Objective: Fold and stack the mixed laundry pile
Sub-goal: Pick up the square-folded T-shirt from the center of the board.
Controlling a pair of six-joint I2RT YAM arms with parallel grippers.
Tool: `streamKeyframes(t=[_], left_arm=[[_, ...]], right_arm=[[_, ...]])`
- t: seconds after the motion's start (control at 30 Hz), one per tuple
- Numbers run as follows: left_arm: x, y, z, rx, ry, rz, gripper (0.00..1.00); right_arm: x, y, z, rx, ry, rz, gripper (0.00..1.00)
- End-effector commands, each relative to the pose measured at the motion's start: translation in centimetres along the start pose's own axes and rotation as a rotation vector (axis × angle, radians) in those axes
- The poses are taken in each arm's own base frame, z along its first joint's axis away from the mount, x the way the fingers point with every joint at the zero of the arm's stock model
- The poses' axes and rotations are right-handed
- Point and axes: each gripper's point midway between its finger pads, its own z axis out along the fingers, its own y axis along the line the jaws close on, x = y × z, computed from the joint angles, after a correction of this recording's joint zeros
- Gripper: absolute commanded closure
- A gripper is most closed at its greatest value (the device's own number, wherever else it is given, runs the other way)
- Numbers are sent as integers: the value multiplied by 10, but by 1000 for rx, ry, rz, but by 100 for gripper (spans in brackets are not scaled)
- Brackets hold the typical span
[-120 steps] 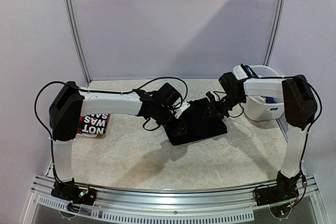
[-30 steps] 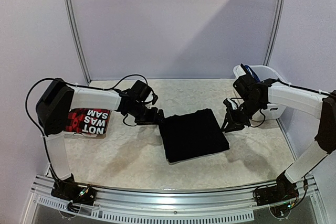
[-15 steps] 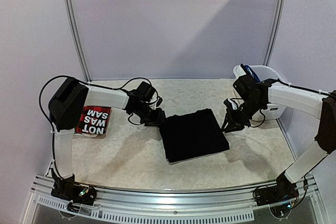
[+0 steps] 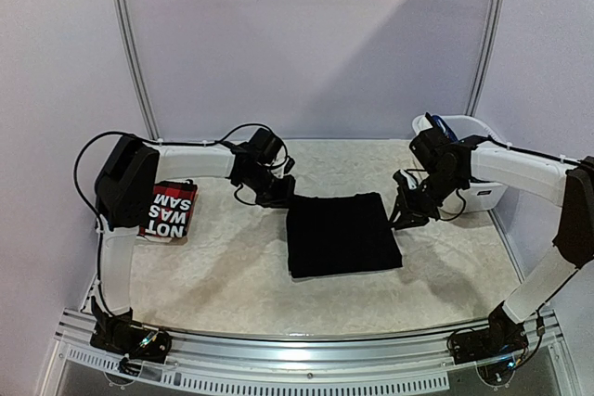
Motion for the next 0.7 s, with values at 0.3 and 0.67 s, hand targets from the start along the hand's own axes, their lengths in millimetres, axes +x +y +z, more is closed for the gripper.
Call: streamKeyframes(t=[0.3,0.67], left_arm=[[20,10,-17,-109,82,66,100],[43,20,-43,-240,142,161,100]], right_arm=[[-4,4,1,-21,3,-15,82],[5,-2,6,-14,21,-28,82]])
